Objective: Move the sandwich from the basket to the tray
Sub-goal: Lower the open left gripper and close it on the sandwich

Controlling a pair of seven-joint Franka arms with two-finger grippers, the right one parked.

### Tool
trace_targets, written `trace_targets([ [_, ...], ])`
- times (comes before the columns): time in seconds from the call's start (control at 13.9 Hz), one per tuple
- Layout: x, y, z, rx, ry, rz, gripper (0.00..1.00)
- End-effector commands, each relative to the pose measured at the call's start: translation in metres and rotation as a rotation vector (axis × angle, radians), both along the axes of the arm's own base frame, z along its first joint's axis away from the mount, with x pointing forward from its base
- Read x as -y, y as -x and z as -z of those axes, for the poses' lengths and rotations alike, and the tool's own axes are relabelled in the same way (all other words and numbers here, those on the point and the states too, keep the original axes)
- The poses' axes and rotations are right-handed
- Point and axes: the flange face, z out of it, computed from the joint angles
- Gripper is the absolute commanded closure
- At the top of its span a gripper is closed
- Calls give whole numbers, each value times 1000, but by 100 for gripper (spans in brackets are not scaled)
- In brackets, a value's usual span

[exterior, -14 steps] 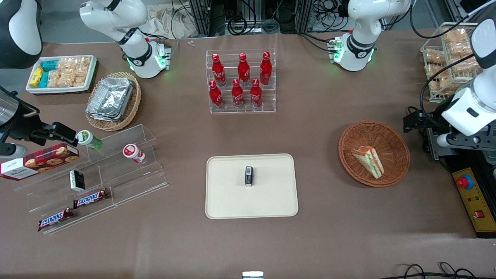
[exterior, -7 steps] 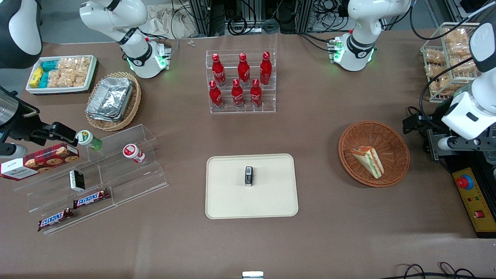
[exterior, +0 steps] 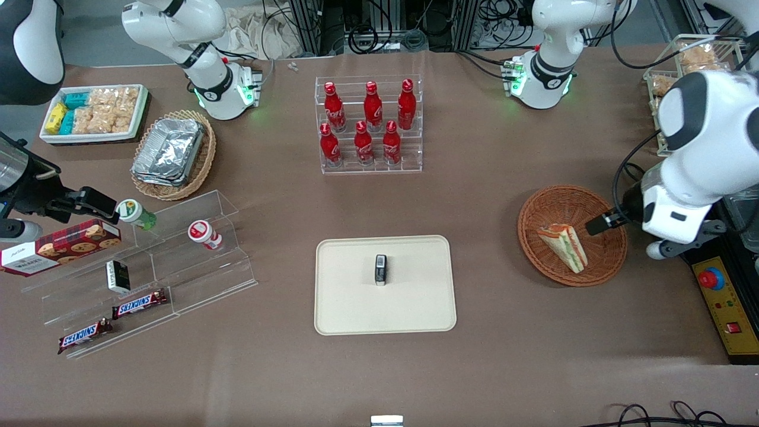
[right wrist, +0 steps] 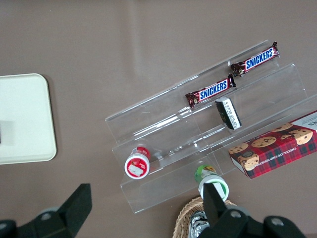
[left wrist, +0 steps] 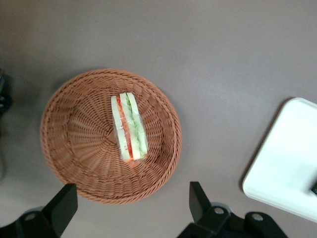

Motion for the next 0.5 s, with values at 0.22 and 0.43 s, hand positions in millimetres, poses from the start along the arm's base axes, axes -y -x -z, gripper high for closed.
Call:
trace_targets([
  [0.22,-3,33,90,54,-31,-158,0],
  [0.43,-5,40,127,69,-58,-226,0],
])
